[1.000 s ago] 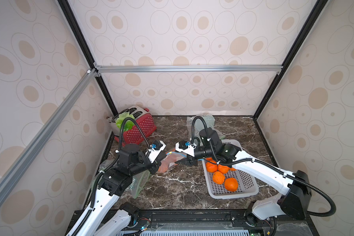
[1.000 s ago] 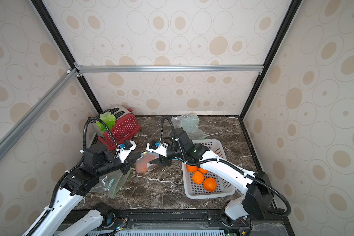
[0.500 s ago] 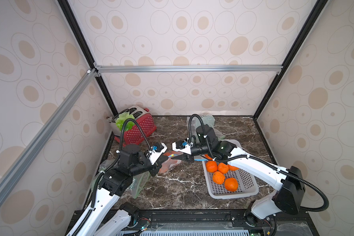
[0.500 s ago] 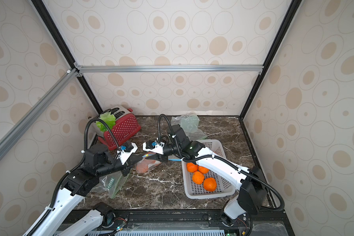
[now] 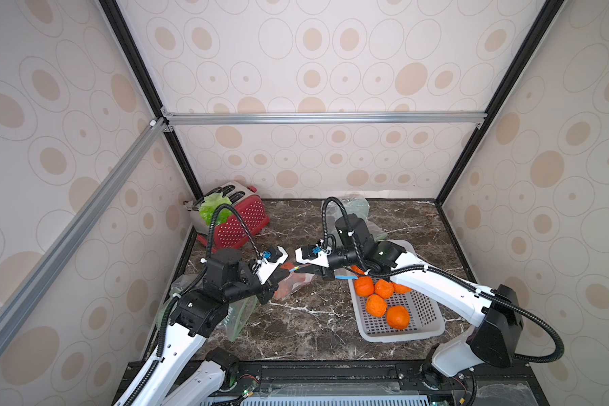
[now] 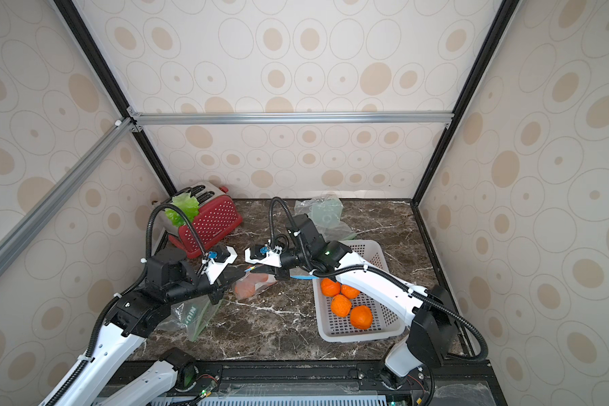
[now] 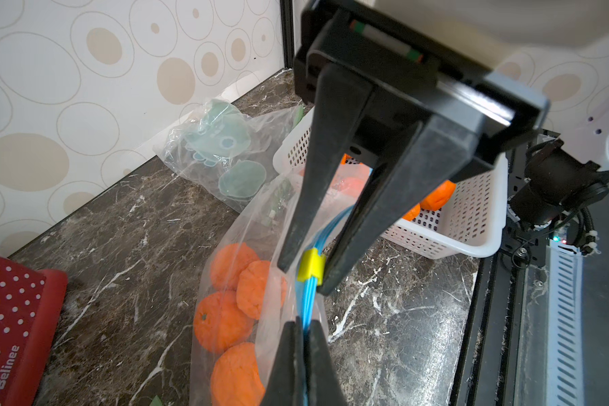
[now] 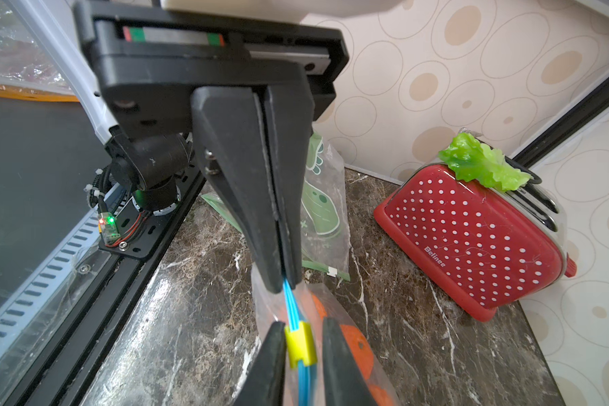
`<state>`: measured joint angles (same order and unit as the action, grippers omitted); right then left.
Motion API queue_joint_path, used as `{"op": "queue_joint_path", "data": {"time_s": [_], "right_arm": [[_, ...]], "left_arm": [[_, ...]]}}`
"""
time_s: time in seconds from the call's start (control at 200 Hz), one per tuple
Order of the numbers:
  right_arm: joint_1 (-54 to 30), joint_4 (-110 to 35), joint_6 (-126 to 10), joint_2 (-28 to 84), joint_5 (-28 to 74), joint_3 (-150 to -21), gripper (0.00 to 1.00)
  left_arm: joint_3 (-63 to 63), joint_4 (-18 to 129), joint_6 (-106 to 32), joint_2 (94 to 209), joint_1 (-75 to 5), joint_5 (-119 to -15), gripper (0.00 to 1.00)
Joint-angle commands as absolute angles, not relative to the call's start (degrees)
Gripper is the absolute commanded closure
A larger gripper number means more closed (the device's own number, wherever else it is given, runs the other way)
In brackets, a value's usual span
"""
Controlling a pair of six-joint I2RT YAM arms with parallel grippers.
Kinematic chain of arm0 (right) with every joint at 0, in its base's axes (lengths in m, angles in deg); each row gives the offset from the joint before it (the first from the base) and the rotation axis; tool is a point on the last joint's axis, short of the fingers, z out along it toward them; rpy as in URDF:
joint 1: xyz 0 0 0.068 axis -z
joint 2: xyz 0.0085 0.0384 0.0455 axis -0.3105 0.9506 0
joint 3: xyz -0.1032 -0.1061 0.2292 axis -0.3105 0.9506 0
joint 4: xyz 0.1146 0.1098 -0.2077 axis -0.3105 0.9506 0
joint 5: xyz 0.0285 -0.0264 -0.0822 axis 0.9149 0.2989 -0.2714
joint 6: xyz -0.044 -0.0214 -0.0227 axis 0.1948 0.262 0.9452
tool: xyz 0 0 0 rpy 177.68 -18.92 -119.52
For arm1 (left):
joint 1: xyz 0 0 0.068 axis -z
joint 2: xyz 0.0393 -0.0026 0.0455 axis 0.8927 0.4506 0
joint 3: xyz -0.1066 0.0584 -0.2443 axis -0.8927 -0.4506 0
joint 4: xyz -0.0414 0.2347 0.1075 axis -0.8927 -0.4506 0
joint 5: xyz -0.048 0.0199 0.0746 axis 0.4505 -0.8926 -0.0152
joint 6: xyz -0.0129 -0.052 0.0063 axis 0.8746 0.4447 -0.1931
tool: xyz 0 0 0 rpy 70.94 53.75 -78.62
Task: Open the zip-top bag and take out the orange
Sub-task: Unzip the zipper on the zipper food storage bag.
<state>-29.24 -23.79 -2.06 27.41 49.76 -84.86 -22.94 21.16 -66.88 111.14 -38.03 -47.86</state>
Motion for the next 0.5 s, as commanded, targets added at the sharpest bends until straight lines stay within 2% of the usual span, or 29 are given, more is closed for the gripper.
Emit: {"op": "queue_joint_path", "data": {"time_s": [0.0,0.195,0.496], "right_arm": [[-29.20,-22.13,0.22,27.92,50.79,-86.07,0.87],[-29.27,-21.69,0.63,27.36,51.29,-86.08,1.00],[-28.26,-16.32,3.60,24.17,46.93,-85.00,1.00]], "left_arm": [[-22.24,20.68,-68.19,110.77,-37.79,-46.65,1.00],[-22.24,20.68,-68.10,110.86,-37.74,-46.88,1.00],[-22.03,19.94,-66.57,108.56,-37.79,-53.65,1.00]]}}
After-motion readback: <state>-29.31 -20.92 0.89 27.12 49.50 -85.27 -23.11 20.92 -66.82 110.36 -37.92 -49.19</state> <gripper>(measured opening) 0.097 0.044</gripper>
